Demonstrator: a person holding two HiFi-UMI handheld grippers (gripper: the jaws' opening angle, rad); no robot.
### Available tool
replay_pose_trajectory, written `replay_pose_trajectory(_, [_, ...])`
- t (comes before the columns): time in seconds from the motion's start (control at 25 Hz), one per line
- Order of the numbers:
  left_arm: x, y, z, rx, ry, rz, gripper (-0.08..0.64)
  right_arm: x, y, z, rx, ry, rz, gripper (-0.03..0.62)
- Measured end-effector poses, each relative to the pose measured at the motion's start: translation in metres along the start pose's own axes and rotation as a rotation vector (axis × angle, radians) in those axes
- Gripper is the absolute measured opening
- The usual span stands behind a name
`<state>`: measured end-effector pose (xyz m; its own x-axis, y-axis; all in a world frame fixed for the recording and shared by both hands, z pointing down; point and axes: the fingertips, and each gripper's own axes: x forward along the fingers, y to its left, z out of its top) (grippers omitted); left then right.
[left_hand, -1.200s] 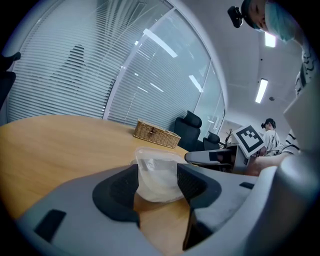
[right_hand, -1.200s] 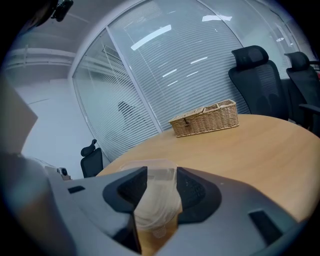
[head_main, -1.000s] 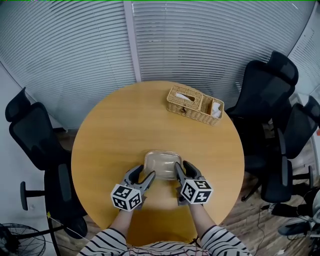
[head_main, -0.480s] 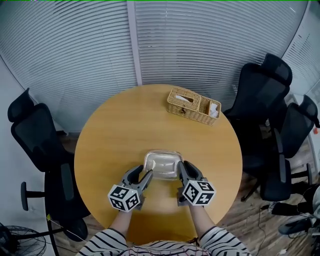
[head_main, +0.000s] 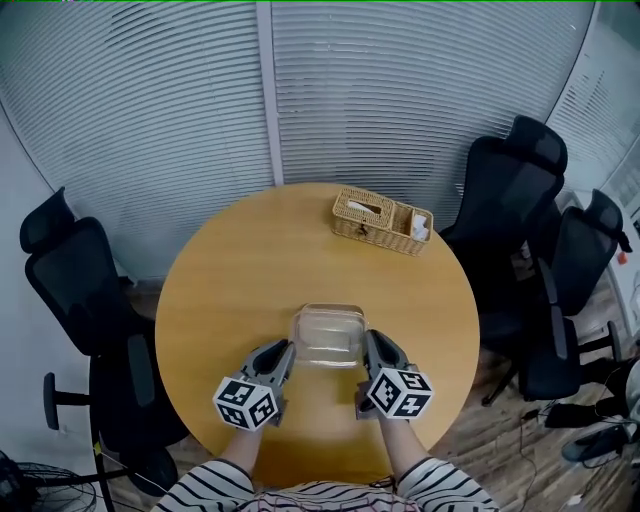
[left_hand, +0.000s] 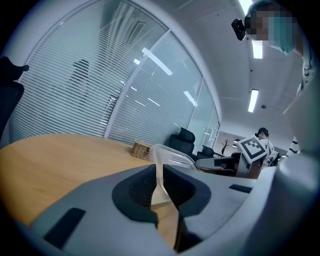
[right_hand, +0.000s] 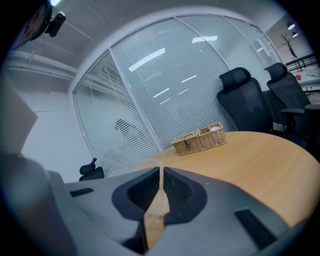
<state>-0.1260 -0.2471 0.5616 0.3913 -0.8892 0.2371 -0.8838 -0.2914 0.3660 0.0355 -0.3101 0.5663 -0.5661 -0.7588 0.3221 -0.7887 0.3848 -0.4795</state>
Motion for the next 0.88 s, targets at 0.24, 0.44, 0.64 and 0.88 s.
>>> replay_pose_trajectory(0.24, [-0.026,-0.009,0.01,0.0,-0.025,-0.023,0.05,-0.025,0.02,0.001,0.009,-0.033,-0.006,0.041])
replay_pose_trajectory(0.44, [-0.05,-0.017,0.011,0.006,-0.027,-0.043,0.048,-0.047,0.037,-0.003,0.021,-0.061,-0.015,0.041])
replay_pose_trajectory(0.64, [-0.076,-0.026,0.011,0.012,-0.033,-0.063,0.048,-0.071,0.053,-0.011,0.031,-0.077,-0.019,0.04])
replay_pose_trajectory(0.88, [-0.108,-0.039,0.005,0.02,-0.039,-0.092,0.046,-0.103,0.069,-0.028,0.035,-0.091,-0.035,0.04])
